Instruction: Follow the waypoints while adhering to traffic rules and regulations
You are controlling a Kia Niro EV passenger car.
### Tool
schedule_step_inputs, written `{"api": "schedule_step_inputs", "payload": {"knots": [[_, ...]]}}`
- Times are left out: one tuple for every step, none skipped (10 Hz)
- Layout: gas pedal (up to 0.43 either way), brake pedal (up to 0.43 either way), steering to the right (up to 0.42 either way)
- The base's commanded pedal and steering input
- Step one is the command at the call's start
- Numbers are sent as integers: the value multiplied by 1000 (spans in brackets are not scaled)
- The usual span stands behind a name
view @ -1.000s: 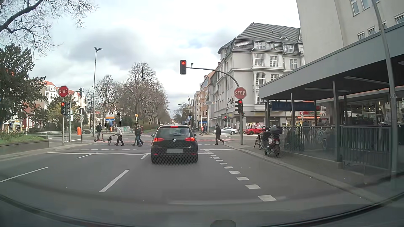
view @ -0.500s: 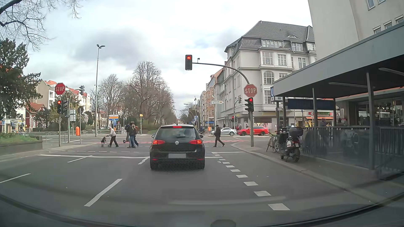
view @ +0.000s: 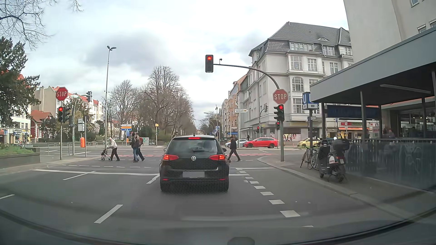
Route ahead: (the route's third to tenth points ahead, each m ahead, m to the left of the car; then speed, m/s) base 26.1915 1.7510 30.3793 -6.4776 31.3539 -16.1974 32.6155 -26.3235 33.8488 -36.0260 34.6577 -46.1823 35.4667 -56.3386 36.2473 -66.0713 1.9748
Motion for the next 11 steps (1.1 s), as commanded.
{"api": "schedule_step_inputs", "payload": {"knots": [[0,165,-75],[0,165,-75],[0,165,-75],[0,171,-75],[0,171,-75],[0,171,-75],[0,165,-75],[0,159,-75],[0,152,-75],[0,146,-75],[0,140,-75]]}}
